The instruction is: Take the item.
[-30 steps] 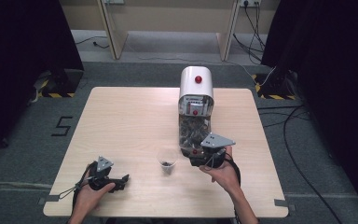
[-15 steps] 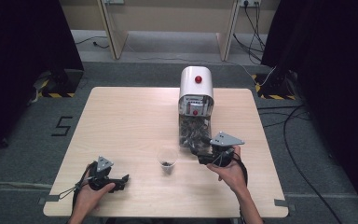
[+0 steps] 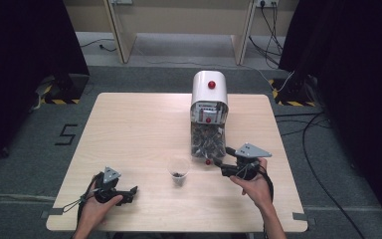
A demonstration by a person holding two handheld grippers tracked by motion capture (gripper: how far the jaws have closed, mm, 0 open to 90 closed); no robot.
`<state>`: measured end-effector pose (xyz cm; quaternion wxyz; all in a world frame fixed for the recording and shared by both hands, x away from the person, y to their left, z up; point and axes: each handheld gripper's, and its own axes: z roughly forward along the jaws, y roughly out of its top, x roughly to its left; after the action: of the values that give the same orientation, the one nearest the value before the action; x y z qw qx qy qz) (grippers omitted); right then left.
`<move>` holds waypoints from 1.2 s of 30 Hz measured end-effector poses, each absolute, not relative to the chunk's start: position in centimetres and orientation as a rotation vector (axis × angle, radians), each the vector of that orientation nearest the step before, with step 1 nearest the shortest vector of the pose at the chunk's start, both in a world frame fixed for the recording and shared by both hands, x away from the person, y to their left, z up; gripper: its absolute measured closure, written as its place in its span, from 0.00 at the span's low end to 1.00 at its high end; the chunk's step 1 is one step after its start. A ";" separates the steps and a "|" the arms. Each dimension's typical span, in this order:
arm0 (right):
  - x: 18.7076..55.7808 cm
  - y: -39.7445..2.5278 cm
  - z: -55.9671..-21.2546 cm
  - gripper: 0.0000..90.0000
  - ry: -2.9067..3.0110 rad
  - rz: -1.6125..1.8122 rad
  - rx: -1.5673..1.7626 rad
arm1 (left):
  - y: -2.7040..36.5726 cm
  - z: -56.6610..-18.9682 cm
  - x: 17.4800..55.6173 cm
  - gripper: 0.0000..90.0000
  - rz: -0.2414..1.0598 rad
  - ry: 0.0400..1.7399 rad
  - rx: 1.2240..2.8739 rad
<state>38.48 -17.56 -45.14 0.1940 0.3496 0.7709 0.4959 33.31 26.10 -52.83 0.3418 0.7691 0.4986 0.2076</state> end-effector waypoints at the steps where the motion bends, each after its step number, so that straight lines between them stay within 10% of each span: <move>1: 38.5 -17.6 -45.1 0.40 2.162 1.391 0.980 | 26.1 -52.8 33.3 0.00 0.540 1.296 2.002; 36: 37.8 -20.2 -46.8 0.28 2.147 1.286 1.083 | 26.1 -52.8 33.3 0.00 0.539 1.295 2.003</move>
<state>37.75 -20.25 -46.76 0.2057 0.3885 0.7705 0.4616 33.29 26.12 -52.82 0.3413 0.7699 0.4978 0.2074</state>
